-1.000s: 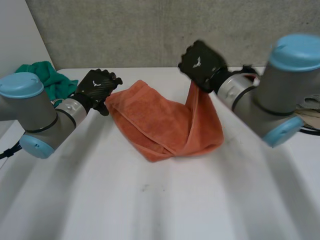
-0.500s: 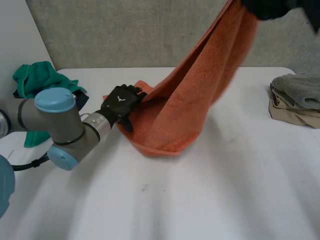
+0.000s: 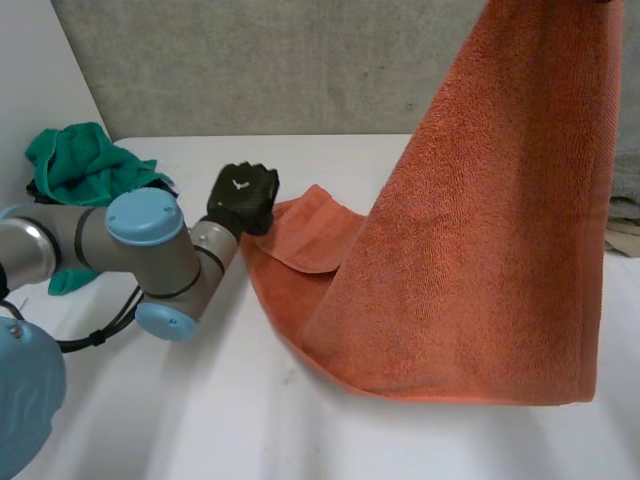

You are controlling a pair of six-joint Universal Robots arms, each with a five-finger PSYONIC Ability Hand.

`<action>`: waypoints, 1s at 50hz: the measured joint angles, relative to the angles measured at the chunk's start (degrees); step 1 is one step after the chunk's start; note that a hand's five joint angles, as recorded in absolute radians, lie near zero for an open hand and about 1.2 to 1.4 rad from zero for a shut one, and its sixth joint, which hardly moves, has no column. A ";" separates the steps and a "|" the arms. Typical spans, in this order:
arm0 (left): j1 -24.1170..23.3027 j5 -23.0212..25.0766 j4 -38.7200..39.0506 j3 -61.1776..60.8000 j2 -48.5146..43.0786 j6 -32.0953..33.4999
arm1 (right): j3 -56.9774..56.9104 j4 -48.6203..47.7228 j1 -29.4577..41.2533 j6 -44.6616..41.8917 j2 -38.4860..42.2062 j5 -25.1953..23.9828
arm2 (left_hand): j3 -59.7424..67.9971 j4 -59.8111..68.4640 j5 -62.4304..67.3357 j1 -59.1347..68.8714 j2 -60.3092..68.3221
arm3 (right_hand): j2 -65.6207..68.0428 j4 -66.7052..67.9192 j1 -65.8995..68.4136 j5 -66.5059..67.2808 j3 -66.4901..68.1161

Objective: Fold the laundry.

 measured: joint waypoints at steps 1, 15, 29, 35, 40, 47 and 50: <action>0.10 -0.29 0.14 -0.25 0.43 0.00 | 0.06 0.03 -0.31 -0.01 0.01 -0.01 | 0.00 0.00 0.00 0.00 0.00 | 0.00 0.00 0.00 0.00 0.00; 1.04 7.69 -5.27 -10.59 7.85 -0.11 | -0.81 -0.34 -2.29 0.07 -0.07 -0.31 | -51.65 -52.50 -50.69 -51.03 -52.35 | 0.00 0.02 0.00 0.00 0.00; -5.53 9.68 -6.16 -1.61 -0.18 -2.07 | -4.44 -0.45 -1.10 3.60 -1.69 -1.09 | -48.44 -48.88 -45.86 -47.30 -48.49 | 0.00 0.04 0.00 0.00 0.00; -8.25 3.02 -5.02 4.58 -4.92 -3.36 | -4.52 -0.26 0.20 4.07 -2.37 -0.95 | -18.47 -18.78 -16.54 -14.81 -18.68 | 0.00 0.05 0.00 0.00 0.00; -8.92 -3.30 -2.71 7.39 -7.00 -3.38 | -3.78 -0.08 0.29 4.03 -2.46 -0.75 | -0.15 -0.23 -0.57 -0.20 -0.17 | 0.00 0.11 0.00 0.00 0.00; -6.51 -9.13 0.48 4.81 -3.28 -2.12 | -1.58 -0.11 -1.00 3.79 -1.96 -1.05 | 0.09 0.00 -0.57 -0.20 0.03 | 0.00 0.22 0.00 0.00 0.00; -4.62 -9.67 0.85 2.16 -0.20 -1.21 | -0.62 -0.17 -2.22 3.59 -1.41 -1.11 | 0.11 0.00 -0.57 -0.21 0.05 | 0.00 0.22 0.00 0.00 0.00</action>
